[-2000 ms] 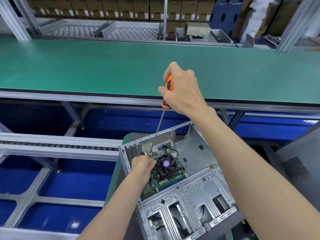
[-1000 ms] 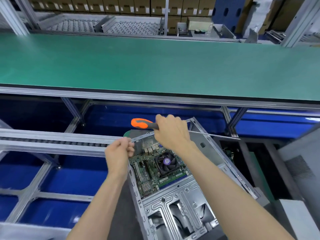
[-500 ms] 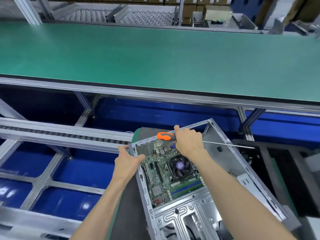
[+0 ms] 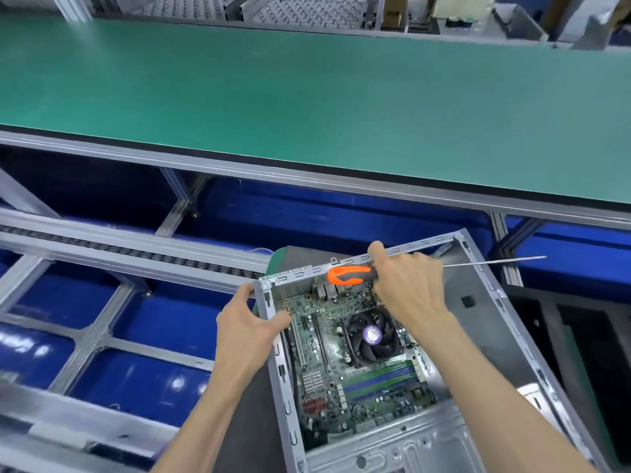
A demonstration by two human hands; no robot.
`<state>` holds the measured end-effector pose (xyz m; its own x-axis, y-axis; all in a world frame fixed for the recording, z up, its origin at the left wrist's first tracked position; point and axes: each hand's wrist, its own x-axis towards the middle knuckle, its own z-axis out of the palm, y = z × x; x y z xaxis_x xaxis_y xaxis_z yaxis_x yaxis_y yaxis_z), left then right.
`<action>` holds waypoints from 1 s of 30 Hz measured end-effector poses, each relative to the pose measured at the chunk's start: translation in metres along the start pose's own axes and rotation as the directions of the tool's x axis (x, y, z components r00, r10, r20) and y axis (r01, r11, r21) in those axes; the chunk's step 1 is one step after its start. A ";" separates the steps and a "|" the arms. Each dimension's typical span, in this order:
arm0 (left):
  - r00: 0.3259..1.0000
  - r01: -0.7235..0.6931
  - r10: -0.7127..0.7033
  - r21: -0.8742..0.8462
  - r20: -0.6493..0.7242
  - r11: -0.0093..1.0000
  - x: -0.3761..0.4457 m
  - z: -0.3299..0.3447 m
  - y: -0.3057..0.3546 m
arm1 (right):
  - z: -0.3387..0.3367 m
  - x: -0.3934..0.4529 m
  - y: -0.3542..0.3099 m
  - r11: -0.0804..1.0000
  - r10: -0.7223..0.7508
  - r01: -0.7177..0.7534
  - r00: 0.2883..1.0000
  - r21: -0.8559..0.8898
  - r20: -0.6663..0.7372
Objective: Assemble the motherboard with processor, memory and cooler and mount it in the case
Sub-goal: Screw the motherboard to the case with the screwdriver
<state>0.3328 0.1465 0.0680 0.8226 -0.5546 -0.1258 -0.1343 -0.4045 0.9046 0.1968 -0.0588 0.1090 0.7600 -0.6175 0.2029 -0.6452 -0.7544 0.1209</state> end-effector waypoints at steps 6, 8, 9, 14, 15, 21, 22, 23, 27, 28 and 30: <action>0.990 -0.092 0.051 -0.328 -0.130 0.940 0.005 0.000 -0.011 | 0.002 -0.002 -0.004 0.999 -0.024 0.028 0.997 0.043 -0.077; 0.985 -0.084 0.020 -0.378 -0.170 0.922 0.006 0.001 -0.015 | 0.003 -0.004 -0.006 0.999 -0.028 0.032 0.996 0.042 -0.086; 0.982 -0.089 0.018 -0.378 -0.189 0.922 0.006 0.002 -0.018 | 0.003 -0.005 -0.006 0.998 -0.032 0.036 0.995 0.043 -0.091; 0.964 -0.158 0.063 -0.368 -0.259 0.916 0.002 0.001 -0.021 | 0.004 -0.007 -0.008 0.999 -0.043 0.045 0.995 0.021 -0.095; 0.960 -0.172 0.072 -0.366 -0.271 0.915 0.001 0.001 -0.020 | 0.004 -0.008 -0.008 0.999 -0.043 0.044 0.995 0.012 -0.095; 0.949 -0.208 0.097 -0.365 -0.301 0.908 -0.001 0.001 -0.023 | 0.005 -0.007 -0.009 0.997 -0.077 0.075 0.988 -0.015 -0.137; 0.950 -0.203 0.093 -0.361 -0.300 0.910 0.000 0.001 -0.024 | 0.007 -0.007 -0.009 0.997 -0.081 0.081 0.987 -0.007 -0.139; 0.950 -0.194 0.084 -0.359 -0.300 0.913 0.001 0.001 -0.027 | 0.009 -0.006 -0.009 0.996 -0.084 0.085 0.987 0.003 -0.136; 0.958 -0.127 0.023 -0.349 -0.287 0.928 0.008 0.004 -0.042 | 0.023 0.000 -0.015 0.995 -0.088 0.091 0.992 0.029 -0.085; 0.962 -0.090 -0.006 -0.339 -0.272 0.937 0.011 0.005 -0.046 | 0.026 0.004 -0.018 0.996 -0.091 0.092 0.994 0.014 -0.058; 0.967 0.006 -0.084 -0.310 -0.239 0.951 0.018 0.008 -0.052 | 0.034 0.010 -0.029 0.990 -0.121 0.125 0.991 -0.071 0.061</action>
<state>0.3501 0.1516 0.0149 0.9391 -0.3284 -0.1008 0.0488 -0.1629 0.9854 0.2260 -0.0510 0.0750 0.8358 -0.5342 0.1268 -0.5489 -0.8079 0.2145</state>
